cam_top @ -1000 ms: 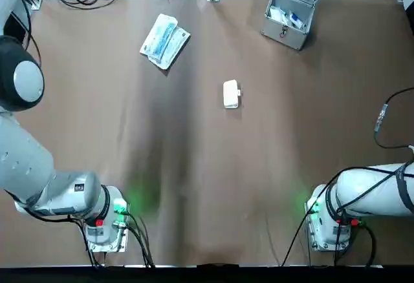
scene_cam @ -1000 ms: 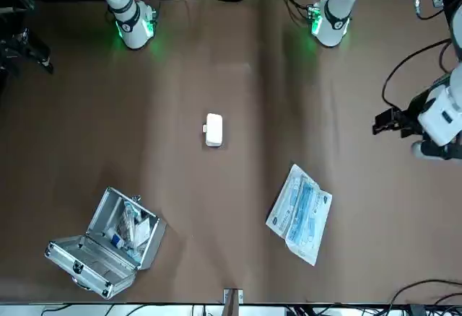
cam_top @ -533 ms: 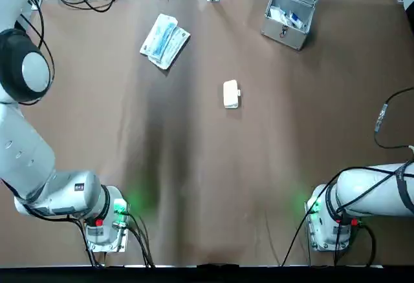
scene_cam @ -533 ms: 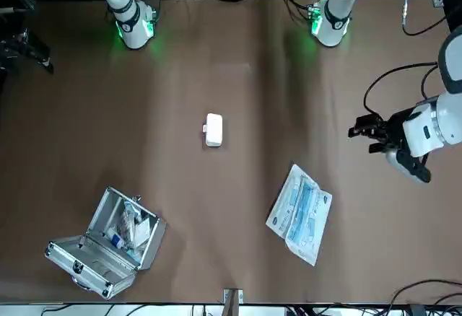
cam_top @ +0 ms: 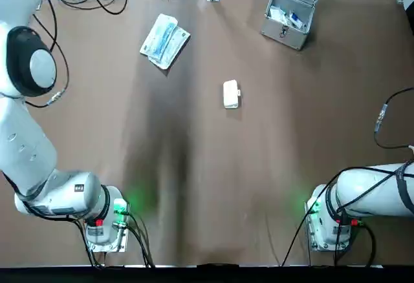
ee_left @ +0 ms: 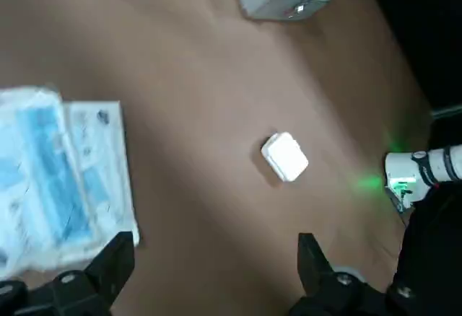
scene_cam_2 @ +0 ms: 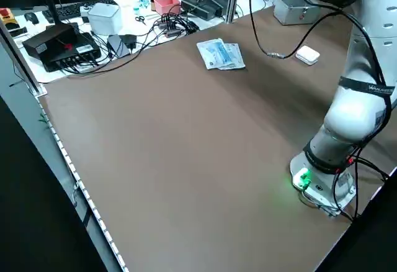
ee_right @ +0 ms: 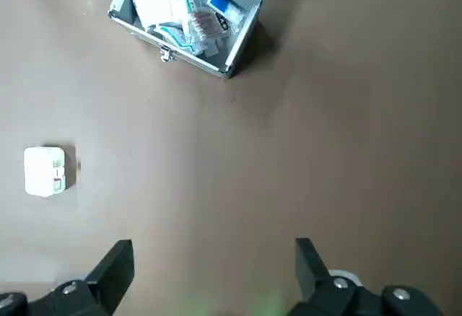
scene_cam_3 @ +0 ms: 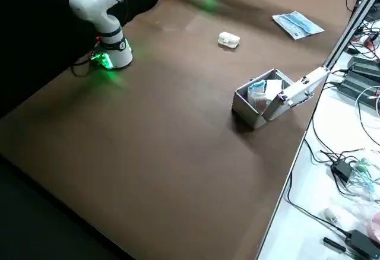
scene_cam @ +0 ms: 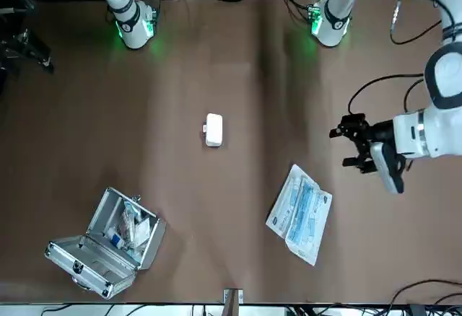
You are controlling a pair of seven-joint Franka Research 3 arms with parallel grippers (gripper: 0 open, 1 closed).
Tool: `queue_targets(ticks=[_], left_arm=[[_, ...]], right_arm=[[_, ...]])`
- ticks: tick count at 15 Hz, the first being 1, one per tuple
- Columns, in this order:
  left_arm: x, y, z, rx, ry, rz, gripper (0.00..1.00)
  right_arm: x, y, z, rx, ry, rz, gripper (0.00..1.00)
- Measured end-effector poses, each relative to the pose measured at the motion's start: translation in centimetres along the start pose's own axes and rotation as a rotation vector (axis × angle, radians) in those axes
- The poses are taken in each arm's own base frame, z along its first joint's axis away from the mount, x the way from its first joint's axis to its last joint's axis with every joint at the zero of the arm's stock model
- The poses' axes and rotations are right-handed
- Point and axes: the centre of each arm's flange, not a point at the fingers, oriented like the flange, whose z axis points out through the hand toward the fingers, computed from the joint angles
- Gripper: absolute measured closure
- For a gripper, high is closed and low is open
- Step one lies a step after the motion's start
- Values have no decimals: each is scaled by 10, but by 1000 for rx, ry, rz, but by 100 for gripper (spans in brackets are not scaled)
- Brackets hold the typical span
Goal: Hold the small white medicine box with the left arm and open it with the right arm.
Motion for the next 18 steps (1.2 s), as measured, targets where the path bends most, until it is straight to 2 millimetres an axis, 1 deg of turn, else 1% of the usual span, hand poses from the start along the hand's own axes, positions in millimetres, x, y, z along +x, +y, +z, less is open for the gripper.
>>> queue_targets(ticks=[2, 5, 7, 8, 10, 12, 14, 18], left_arm=[[4, -11, 21, -39, 24, 79, 0], [9, -19, 49, -84, 50, 172, 0], [6, -27, 66, -138, 74, 191, 0], [1, -37, 87, -192, 105, 227, 0], [-4, -47, 110, -234, 123, 255, 0], [-5, -53, 135, -269, 135, 270, 0], [-5, -58, 159, -304, 161, 322, 0], [-12, -65, 202, -396, 273, 439, 0]], right_arm=[[0, 0, 0, 0, 1, 0, 1], [0, 1, 0, 0, 1, 2, 1], [0, 1, 0, 0, 1, 2, 1], [0, 1, 0, 0, 1, 3, 1], [0, 2, 0, 0, 1, 4, 1], [0, 3, 0, 0, 1, 5, 1], [0, 3, 0, 0, 1, 5, 1], [0, 3, 0, 0, 0, 5, 1]])
